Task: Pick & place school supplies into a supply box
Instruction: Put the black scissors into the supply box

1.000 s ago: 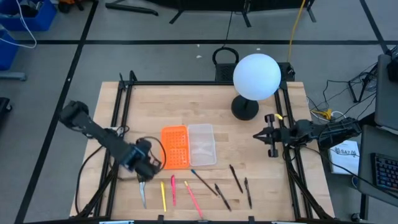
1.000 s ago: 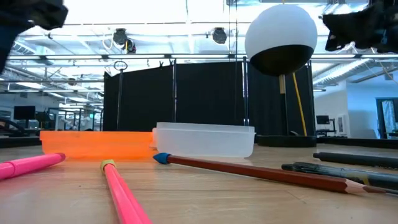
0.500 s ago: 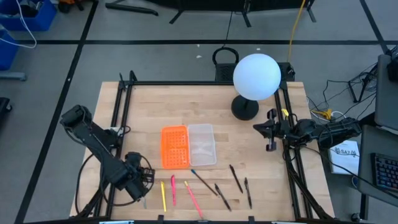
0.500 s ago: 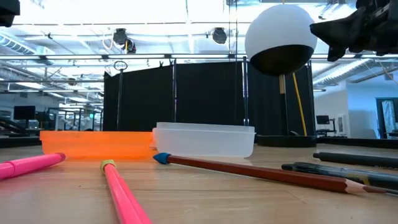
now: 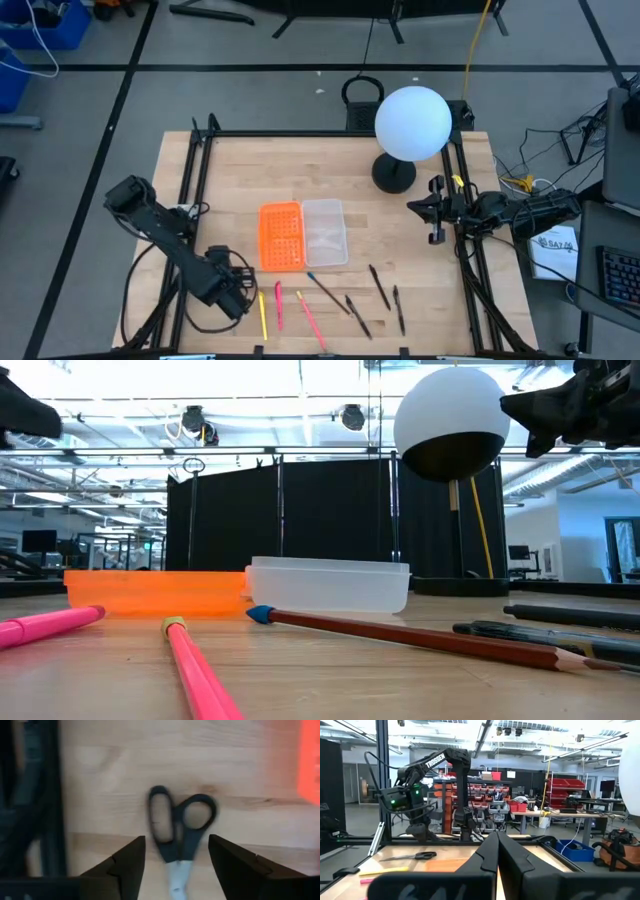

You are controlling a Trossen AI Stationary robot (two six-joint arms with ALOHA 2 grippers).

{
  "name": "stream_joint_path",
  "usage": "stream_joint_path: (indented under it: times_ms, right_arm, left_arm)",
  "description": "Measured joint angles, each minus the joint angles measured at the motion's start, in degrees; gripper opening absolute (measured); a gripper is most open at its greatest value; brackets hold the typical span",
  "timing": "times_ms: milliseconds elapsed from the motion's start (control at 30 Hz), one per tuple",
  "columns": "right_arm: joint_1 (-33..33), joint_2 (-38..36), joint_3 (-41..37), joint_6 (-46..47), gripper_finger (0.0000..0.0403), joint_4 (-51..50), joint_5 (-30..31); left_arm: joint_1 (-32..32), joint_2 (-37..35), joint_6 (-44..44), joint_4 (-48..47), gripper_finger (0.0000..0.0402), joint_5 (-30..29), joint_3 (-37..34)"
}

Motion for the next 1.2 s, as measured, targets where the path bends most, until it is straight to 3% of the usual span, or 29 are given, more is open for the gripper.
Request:
stream_joint_path:
  times_ms: [433, 767, 933, 1200]
  right_arm:
    - [0.11, 0.01, 0.0, -0.07, 0.0, -0.82, -0.11]
    - [0.11, 0.0, 0.0, -0.24, 0.0, -0.81, -0.07]
    - [0.11, 0.02, 0.0, -0.46, 0.0, -0.81, -0.04]
    - [0.11, 0.04, 0.0, -0.44, 0.0, -0.87, -0.04]
  left_arm:
    - [0.45, 2.82, -1.16, 1.14, 0.0193, -0.99, -1.34]
    - [0.5, 2.41, -2.2, 17.59, 0.0163, -0.64, -12.19]
    - [0.56, 2.07, -2.07, 21.18, 0.015, -1.04, -15.04]
    - [1.59, 1.93, 2.4, 21.5, 0.0057, -2.37, -15.45]
